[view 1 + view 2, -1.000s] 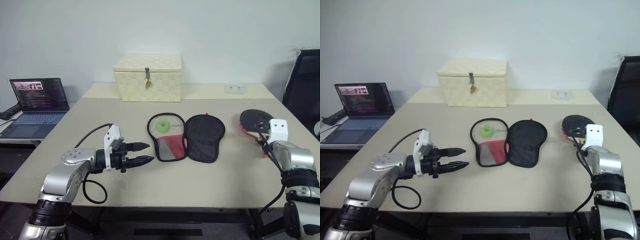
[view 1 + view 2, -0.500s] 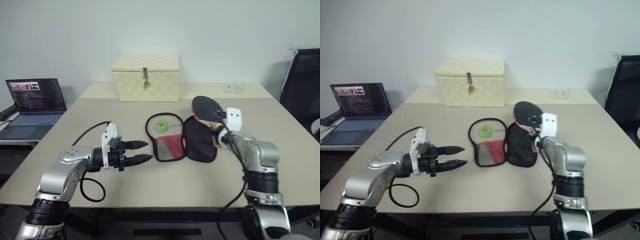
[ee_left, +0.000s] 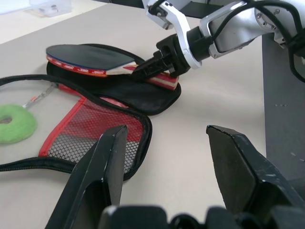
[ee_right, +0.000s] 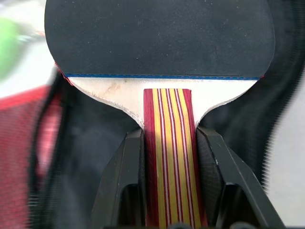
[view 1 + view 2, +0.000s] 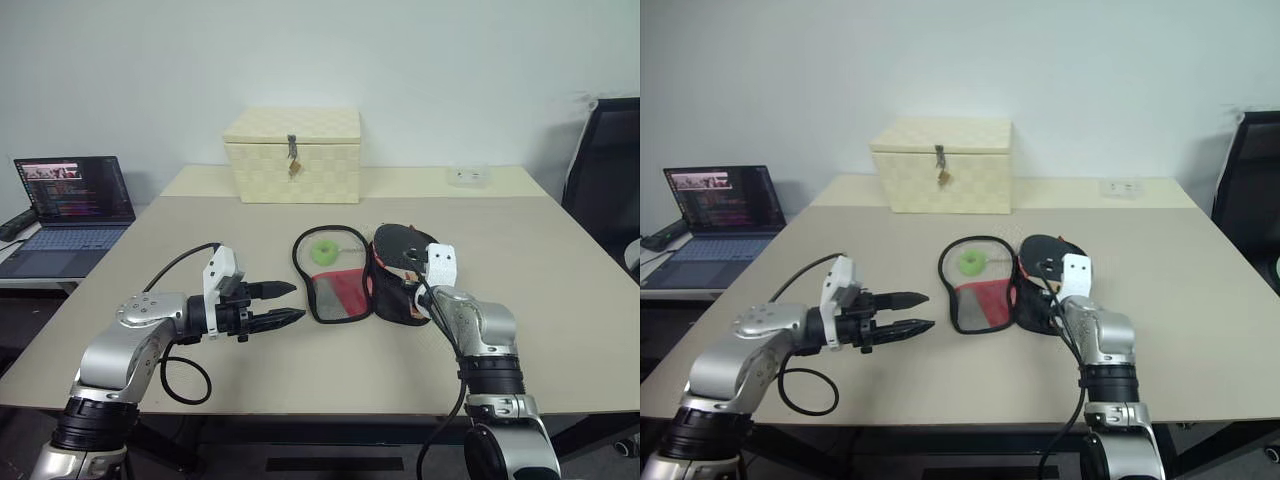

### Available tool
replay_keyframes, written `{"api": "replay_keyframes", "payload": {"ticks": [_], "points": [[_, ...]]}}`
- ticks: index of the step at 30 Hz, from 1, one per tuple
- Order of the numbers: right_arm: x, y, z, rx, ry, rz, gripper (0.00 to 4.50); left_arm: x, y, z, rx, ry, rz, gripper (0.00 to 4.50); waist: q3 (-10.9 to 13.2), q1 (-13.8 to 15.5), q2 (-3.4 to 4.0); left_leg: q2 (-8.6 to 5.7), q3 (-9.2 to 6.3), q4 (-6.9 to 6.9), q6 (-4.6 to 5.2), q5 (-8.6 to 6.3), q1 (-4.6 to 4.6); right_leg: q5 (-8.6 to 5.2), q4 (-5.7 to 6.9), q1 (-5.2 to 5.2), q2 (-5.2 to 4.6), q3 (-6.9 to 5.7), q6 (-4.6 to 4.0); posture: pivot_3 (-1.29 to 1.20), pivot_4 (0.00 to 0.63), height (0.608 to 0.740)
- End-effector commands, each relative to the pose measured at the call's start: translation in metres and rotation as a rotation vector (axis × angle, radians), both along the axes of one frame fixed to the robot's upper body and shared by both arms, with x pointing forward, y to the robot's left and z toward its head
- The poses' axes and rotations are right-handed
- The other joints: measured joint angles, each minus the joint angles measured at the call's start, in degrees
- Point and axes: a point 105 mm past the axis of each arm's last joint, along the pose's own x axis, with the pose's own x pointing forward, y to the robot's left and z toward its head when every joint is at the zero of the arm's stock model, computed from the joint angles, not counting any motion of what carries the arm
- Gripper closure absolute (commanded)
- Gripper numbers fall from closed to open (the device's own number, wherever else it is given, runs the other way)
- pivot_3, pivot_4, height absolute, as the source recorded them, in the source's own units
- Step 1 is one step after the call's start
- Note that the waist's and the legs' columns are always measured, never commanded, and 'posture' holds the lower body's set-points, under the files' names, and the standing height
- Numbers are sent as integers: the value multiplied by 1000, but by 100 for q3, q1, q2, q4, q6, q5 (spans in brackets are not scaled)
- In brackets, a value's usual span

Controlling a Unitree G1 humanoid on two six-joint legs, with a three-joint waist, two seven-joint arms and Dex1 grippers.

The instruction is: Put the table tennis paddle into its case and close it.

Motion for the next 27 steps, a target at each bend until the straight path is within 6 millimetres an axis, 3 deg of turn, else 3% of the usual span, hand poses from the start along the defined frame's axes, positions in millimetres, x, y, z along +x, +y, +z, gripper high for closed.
{"api": "replay_keyframes", "payload": {"ticks": [1, 9, 13, 15, 21, 23, 27], "points": [[4, -6, 17, -11, -78, -43, 3416, -3, 2, 13, 1, -54, -4, 1613, 0, 0, 0, 0, -1, 0, 0, 0, 0, 0, 0, 0, 0, -1, 0, 0, 150, 740], [5, -2, 13, -18, -79, -62, 3416, -2, 2, 12, -3, -50, 0, 1613, 0, -1, 0, 0, 0, 0, 0, 0, 0, 0, 0, 0, 0, 0, 0, 0, 150, 740], [1, 9, 19, -43, -106, -14, 2134, 0, 3, 9, 3, -40, 16, 1613, 0, -3, 0, 0, 0, 0, 0, 0, 0, 0, 0, 0, 0, 0, 0, 0, 150, 740], [-6, 20, 32, -87, -161, 71, 1455, 2, 5, 6, 7, -23, 45, 1613, 0, -4, 0, 0, -1, 0, 0, 0, 0, 0, 0, 0, 0, 0, 0, 0, 150, 740], [-38, 36, 63, -170, -284, 338, 1455, 12, 15, 0, 3, -24, 132, 1613, 0, -2, 0, 0, -6, 1, 0, 0, 0, -1, -1, 3, 0, -4, 1, 0, 150, 740], [-49, 38, 77, -136, -311, 453, 1455, 27, 25, -4, 39, -58, 222, 1613, 0, 6, 0, 0, -7, 3, 0, 0, 1, 0, -1, 5, 0, -4, 1, 0, 150, 740], [-65, 35, 104, -100, -353, 644, 1411, 52, 46, -15, 109, -75, 368, 2576, 0, 35, -1, 0, -11, 6, 0, 0, 5, 0, -1, 10, 1, -11, 1, 0, 150, 740]]}}
